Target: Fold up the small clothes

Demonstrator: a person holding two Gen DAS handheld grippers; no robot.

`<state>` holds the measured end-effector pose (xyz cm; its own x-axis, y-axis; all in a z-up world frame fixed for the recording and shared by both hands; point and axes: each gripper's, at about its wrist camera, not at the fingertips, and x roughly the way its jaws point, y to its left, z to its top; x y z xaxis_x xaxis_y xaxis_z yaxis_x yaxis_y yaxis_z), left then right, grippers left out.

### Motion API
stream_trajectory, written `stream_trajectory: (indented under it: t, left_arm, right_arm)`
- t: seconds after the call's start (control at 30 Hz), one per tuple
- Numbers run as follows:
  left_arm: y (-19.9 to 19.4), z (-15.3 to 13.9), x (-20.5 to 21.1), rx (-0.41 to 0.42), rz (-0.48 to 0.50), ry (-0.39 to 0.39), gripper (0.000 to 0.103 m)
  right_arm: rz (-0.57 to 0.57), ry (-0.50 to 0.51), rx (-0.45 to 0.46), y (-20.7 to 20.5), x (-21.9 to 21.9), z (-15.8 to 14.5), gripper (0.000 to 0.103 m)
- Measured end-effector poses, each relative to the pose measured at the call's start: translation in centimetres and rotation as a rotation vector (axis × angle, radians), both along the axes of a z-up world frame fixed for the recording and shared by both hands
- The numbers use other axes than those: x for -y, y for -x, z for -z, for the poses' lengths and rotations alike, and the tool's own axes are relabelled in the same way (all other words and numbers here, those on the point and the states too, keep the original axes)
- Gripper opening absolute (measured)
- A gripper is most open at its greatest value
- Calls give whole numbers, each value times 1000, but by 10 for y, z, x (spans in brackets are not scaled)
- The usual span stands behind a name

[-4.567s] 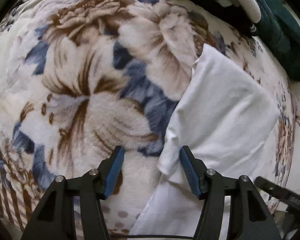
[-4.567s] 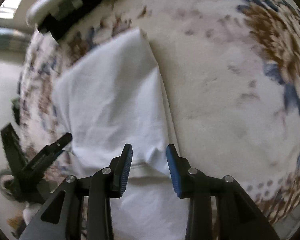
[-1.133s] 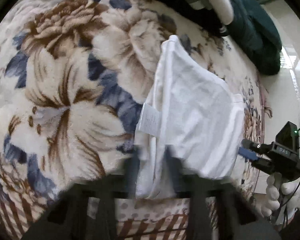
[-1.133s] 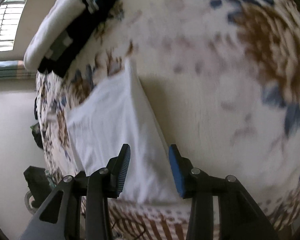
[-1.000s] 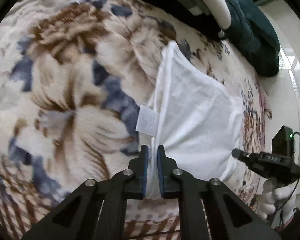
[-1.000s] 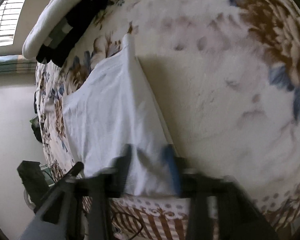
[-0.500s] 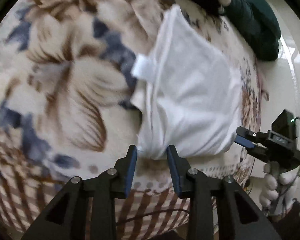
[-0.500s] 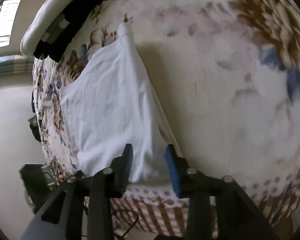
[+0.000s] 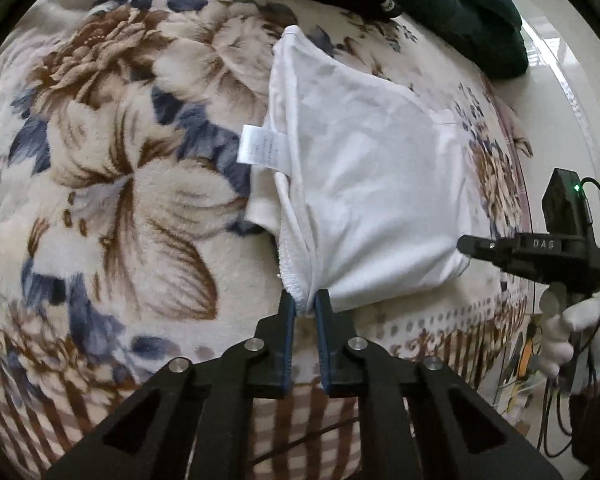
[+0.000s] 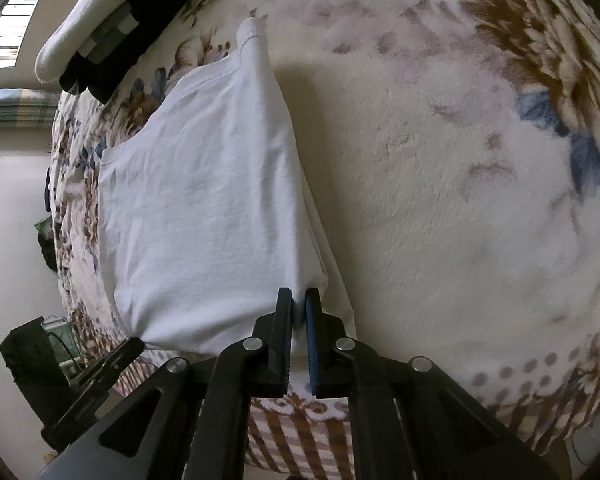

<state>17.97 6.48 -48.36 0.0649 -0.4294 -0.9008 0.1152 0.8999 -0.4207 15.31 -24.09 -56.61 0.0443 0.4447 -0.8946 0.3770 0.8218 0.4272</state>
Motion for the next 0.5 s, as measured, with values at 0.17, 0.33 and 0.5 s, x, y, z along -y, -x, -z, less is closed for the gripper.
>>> stream_trajectory:
  t: [0.17, 0.33, 0.5]
  left_arm:
    - [-2, 0, -26, -28, -49, 22, 7]
    - [-3, 5, -20, -98, -91, 66, 19]
    - [-1, 8, 2, -88, -53, 5, 25]
  right_arm:
    - [2, -17, 6, -1, 3, -5, 6]
    - [-2, -38, -18, -3, 3, 0, 8]
    - [6, -40, -42, -5, 1, 1, 9]
